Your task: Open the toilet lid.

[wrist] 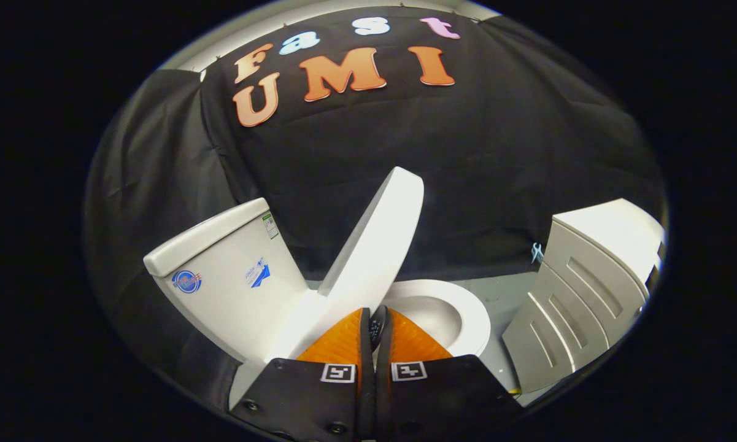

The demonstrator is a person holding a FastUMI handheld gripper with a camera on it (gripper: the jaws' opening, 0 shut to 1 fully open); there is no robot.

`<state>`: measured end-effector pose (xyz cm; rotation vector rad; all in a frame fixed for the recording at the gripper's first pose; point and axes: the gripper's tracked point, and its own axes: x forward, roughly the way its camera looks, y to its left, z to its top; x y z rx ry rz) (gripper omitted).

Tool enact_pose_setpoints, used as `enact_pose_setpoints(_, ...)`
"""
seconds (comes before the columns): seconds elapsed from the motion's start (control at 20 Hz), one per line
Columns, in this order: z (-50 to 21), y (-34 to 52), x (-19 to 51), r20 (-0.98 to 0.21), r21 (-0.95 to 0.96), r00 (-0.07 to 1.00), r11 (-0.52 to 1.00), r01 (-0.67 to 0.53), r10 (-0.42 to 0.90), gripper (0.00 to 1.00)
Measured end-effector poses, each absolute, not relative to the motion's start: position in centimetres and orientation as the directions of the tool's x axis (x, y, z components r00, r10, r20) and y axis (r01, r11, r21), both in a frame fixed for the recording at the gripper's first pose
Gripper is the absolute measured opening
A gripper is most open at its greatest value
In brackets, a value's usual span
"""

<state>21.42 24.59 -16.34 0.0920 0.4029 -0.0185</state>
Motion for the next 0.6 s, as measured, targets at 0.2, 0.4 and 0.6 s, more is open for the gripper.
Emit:
enact_pose_setpoints(0.2, -14.9, 26.6, 21.7, -0.371, 0.028, 0.929, 0.999, 0.016, -0.005, 0.08)
enact_pose_setpoints(0.4, -14.1, 28.4, 22.0, -0.350, -0.033, 0.937, 0.999, -0.001, -0.011, 0.08)
enact_pose_setpoints(0.6, -13.3, 30.3, 22.2, -0.341, -0.085, 0.940, 0.996, -0.031, 0.000, 0.08)
